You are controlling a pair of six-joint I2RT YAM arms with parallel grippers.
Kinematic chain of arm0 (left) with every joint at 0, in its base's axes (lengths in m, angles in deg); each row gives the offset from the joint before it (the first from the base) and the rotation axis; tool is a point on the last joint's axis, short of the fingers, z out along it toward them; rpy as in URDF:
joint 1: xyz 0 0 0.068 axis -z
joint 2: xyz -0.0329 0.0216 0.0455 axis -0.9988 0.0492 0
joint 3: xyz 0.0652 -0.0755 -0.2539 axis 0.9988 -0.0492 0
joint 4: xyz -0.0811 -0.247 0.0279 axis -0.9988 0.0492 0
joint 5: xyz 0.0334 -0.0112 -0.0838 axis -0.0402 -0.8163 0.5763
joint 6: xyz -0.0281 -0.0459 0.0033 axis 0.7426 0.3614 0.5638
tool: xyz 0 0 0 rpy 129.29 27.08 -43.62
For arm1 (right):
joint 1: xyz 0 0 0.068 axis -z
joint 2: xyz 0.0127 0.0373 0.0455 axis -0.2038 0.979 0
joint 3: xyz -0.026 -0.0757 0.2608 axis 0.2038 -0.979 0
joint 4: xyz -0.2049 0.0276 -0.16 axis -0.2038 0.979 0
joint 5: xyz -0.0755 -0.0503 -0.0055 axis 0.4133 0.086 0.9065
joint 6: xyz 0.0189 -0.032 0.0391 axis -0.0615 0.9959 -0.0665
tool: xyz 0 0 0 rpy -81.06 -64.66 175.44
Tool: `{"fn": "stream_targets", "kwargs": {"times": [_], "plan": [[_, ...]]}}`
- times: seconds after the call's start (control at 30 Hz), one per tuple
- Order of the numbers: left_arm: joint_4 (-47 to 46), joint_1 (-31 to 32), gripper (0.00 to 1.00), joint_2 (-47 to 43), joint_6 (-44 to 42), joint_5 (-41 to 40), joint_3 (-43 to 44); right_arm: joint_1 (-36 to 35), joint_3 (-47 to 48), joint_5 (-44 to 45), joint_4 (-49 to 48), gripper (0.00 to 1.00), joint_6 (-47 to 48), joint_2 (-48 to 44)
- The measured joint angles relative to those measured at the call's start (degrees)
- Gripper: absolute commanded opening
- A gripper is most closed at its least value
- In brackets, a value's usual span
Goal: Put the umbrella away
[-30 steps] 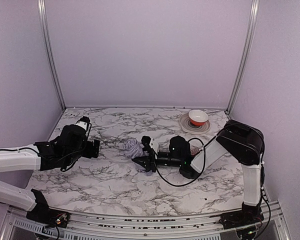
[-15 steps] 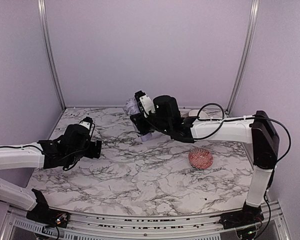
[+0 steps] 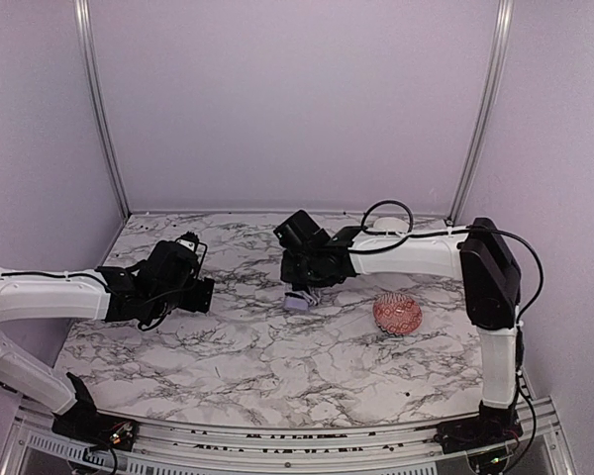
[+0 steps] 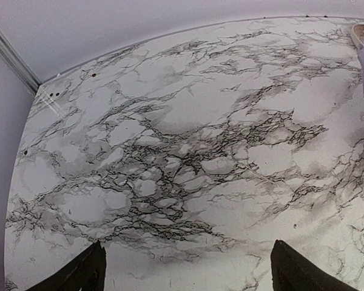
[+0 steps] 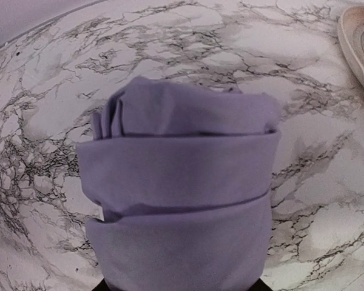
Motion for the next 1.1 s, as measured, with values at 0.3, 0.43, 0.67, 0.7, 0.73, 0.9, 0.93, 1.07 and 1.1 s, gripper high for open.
{"fn": "stream_targets", "kwargs": {"times": [0.3,0.43,0.67,0.7,0.73,0.9,0.93,1.07,1.1], "plan": [[0.22,0.00,0.95,0.07,-0.04,0.07,0.00,-0.55,-0.70,-1.49,5.99,0.19,-7.82,3.50],[0.22,0.00,0.95,0.07,-0.04,0.17,0.00,-1.18,-0.63,-1.55,6.56,0.56,-8.59,6.64],[0.22,0.00,0.96,0.07,-0.26,0.46,0.00,-1.97,1.70,0.22,8.46,1.00,-5.44,6.82],[0.22,0.00,0.96,0.07,-0.37,0.46,0.00,-2.32,2.71,0.90,8.87,1.00,-4.39,6.82],[0.22,0.00,0.96,0.07,-0.48,0.46,0.00,-2.64,3.72,1.68,8.94,1.00,-3.45,6.73],[0.22,0.00,0.96,0.07,-0.98,0.44,0.00,-3.34,5.01,4.26,8.52,1.00,5.44,1.88],[0.20,0.00,0.97,0.07,-1.16,0.44,0.00,-3.08,4.92,3.93,8.11,1.00,7.80,-0.24],[0.20,0.00,0.98,0.13,-1.99,0.37,0.07,2.08,2.29,-2.67,3.19,1.00,16.52,-11.39],[0.15,-0.02,0.98,0.20,-2.23,0.28,0.15,4.98,0.31,-4.79,0.85,1.00,18.91,-15.19]]}}
